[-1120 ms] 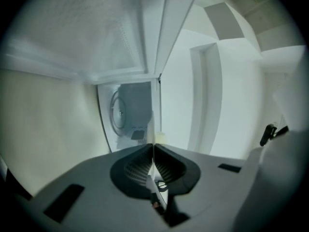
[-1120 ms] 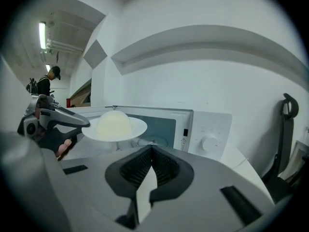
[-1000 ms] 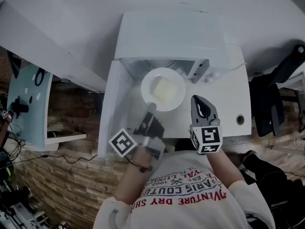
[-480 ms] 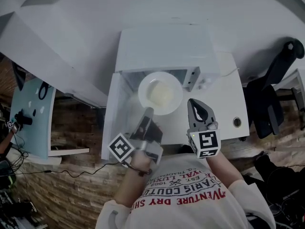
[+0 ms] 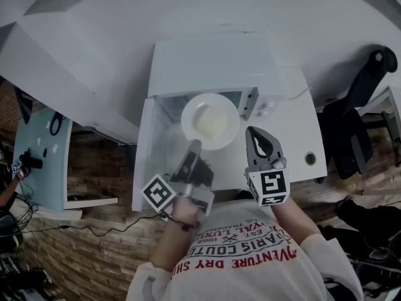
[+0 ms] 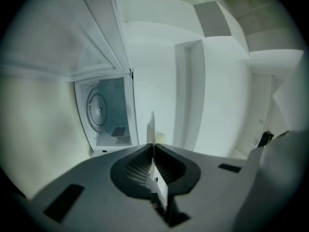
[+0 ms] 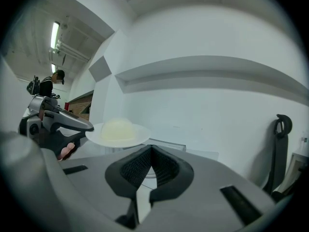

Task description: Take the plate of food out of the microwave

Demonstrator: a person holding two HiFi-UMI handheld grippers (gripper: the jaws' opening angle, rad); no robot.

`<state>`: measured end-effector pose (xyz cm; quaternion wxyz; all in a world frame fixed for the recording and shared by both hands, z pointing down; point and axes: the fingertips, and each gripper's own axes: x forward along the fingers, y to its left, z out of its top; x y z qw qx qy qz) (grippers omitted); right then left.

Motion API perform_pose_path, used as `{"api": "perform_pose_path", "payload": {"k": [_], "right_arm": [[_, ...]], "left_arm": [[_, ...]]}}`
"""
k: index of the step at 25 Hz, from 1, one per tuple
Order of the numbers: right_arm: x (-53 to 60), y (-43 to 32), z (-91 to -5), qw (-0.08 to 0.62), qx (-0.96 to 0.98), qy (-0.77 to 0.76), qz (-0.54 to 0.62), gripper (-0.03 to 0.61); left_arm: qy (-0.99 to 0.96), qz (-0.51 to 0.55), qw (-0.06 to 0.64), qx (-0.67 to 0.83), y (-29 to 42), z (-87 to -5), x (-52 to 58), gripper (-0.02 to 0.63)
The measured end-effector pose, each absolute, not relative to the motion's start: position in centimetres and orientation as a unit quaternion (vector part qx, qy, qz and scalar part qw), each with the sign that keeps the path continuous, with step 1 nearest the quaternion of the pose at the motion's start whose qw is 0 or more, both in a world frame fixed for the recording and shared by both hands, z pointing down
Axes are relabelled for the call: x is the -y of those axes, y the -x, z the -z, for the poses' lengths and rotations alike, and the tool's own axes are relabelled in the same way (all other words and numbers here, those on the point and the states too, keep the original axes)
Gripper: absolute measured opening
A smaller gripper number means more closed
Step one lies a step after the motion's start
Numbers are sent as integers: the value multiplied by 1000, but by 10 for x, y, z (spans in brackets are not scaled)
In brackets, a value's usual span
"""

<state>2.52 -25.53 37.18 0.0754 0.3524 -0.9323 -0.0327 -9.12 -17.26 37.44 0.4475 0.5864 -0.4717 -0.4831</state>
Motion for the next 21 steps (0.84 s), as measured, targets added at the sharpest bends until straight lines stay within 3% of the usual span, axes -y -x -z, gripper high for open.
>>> {"api": "perform_pose_path", "payload": {"k": [21], "right_arm": [[258,-21,-379,88,928,-360,35,11]], "left_arm": [[-577,487,461,467,93,-386,173,15]]}}
